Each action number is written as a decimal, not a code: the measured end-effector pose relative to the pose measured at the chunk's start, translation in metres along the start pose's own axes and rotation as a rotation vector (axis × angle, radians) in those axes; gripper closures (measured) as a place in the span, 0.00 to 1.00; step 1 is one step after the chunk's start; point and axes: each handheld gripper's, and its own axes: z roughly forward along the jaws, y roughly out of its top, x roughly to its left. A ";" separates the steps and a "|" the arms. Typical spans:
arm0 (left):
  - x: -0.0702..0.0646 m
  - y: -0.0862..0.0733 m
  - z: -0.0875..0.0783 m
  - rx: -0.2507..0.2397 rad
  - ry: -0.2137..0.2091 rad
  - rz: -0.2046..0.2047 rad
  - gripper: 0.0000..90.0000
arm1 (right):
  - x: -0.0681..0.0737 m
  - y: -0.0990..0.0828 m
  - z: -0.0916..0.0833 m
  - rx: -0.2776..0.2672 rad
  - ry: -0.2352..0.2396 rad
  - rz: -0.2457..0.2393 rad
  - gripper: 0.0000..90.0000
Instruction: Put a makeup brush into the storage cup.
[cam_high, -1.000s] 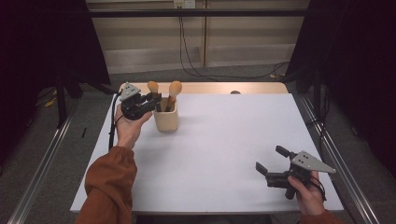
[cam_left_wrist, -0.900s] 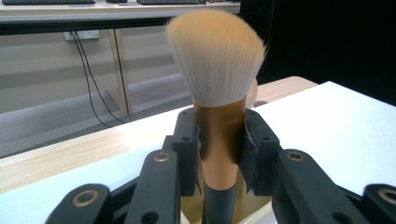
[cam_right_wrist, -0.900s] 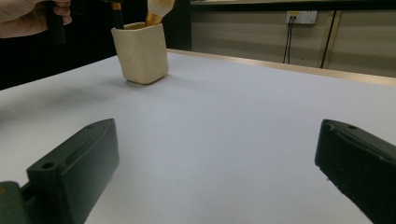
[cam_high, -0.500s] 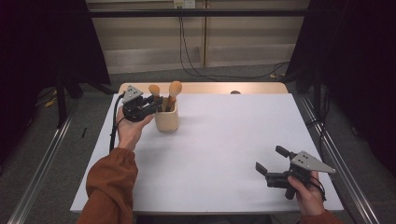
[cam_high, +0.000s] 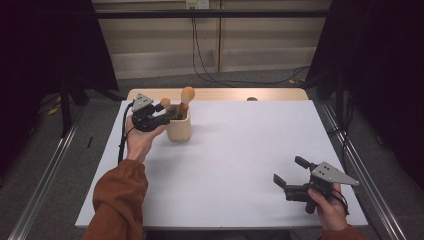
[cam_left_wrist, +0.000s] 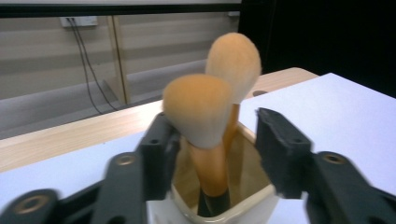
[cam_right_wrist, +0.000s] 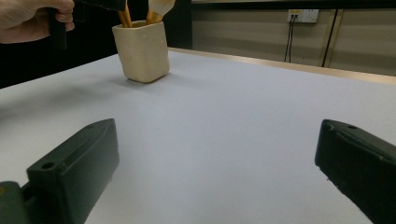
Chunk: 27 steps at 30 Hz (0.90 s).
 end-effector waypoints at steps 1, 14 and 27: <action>0.001 0.000 0.000 -0.005 -0.001 -0.004 0.46 | 0.000 0.000 0.000 -0.001 0.000 0.000 0.00; 0.002 0.000 -0.001 0.002 0.047 -0.050 0.05 | -0.003 -0.001 0.000 -0.007 -0.004 0.009 0.00; 0.004 -0.004 -0.010 -0.023 -0.001 -0.016 0.02 | -0.006 -0.001 0.004 -0.004 0.007 0.010 0.00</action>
